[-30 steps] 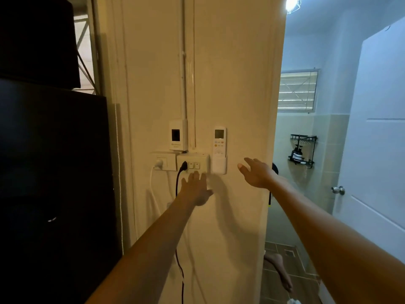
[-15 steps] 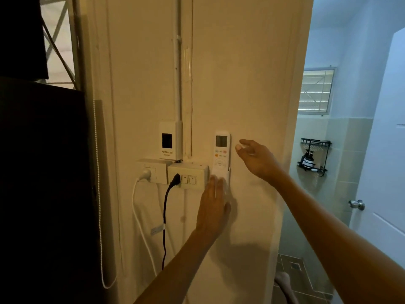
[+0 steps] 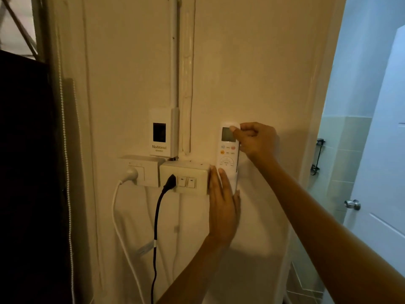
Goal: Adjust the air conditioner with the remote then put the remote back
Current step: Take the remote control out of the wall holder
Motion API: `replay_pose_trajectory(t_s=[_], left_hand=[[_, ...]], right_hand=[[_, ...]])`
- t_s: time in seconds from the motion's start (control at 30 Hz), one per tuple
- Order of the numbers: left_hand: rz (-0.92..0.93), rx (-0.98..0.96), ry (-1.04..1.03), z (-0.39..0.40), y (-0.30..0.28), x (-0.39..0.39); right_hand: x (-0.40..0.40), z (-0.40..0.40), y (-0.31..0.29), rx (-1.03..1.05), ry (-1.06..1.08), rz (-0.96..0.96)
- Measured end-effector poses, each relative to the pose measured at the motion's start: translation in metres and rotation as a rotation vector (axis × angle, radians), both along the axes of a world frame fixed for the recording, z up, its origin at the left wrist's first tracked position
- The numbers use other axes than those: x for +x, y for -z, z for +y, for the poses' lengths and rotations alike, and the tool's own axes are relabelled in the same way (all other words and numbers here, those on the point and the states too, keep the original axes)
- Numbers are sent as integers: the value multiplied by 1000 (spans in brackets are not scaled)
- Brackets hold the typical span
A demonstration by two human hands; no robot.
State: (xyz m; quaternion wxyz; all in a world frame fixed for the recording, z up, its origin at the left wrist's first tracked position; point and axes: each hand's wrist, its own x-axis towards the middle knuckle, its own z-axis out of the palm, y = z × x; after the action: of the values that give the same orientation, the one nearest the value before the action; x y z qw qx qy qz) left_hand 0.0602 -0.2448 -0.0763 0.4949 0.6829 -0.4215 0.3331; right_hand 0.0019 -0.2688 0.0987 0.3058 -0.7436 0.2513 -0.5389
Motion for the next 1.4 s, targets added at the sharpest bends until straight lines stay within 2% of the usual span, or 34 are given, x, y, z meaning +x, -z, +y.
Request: replay_pose_trajectory(t_s=[0.23,0.77,1.03,1.27,1.4], left_hand=[[-69,-10,-58,-9,8,7],[-81,-35,-41,-10,9,10],[-68,-37,-58,-9,8,9],[-31,-29,-57,-4,5,5],[16,-53,19,-1,5,6]], right_hand=[[5,-1,-1,15,-1,-24],[11,8,-22,-38,53,-99],[5,1,-40,-21,-23,-144],[-9,-9,-53,31,-8,-173],[-17,-12,-52,71,-41,-156]])
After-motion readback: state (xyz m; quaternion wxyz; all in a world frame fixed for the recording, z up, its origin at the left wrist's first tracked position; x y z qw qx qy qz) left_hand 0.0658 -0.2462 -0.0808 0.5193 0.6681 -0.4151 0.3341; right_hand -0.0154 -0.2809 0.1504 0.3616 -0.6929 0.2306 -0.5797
